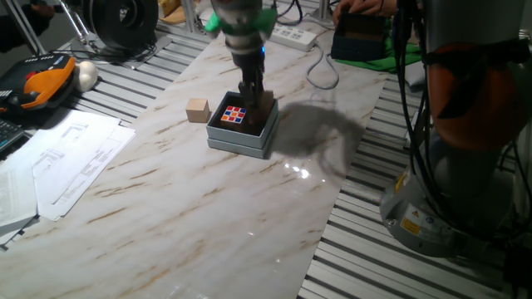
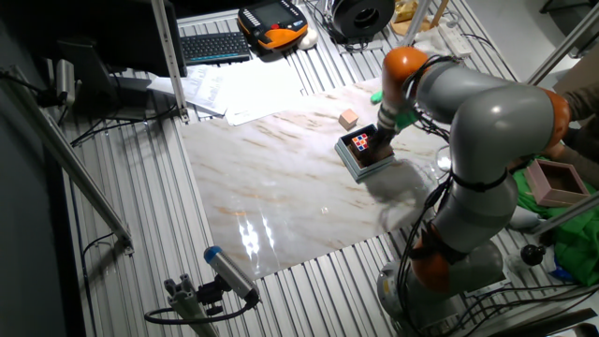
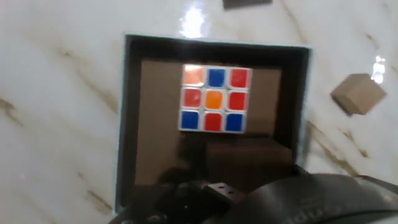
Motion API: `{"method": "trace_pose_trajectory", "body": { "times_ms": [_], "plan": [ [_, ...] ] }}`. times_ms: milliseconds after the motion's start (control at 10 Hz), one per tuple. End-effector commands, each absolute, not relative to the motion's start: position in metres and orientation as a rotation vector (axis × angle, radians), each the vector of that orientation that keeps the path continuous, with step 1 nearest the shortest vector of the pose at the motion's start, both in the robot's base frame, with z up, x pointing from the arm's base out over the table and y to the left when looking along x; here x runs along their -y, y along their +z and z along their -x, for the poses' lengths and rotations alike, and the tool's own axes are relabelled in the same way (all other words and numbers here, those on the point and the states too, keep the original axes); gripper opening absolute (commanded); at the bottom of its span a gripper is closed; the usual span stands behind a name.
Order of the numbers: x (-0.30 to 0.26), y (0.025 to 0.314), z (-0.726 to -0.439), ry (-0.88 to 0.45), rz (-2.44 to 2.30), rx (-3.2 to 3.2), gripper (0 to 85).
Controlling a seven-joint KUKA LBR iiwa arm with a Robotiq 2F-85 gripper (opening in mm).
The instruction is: Take everything out of the gift box
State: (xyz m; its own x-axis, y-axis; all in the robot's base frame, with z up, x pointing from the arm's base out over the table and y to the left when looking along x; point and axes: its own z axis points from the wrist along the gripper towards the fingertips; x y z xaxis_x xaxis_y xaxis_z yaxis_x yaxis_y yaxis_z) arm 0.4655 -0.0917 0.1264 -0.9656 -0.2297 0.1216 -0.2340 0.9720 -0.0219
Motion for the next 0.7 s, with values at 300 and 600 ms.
{"method": "trace_pose_trajectory", "body": {
  "times_ms": [300,600],
  "plan": [
    [0.114,0.163,-0.485,0.034,-0.391,2.971,0.0],
    [0.129,0.155,-0.499,0.106,-0.479,2.995,0.0]
  ]
}}
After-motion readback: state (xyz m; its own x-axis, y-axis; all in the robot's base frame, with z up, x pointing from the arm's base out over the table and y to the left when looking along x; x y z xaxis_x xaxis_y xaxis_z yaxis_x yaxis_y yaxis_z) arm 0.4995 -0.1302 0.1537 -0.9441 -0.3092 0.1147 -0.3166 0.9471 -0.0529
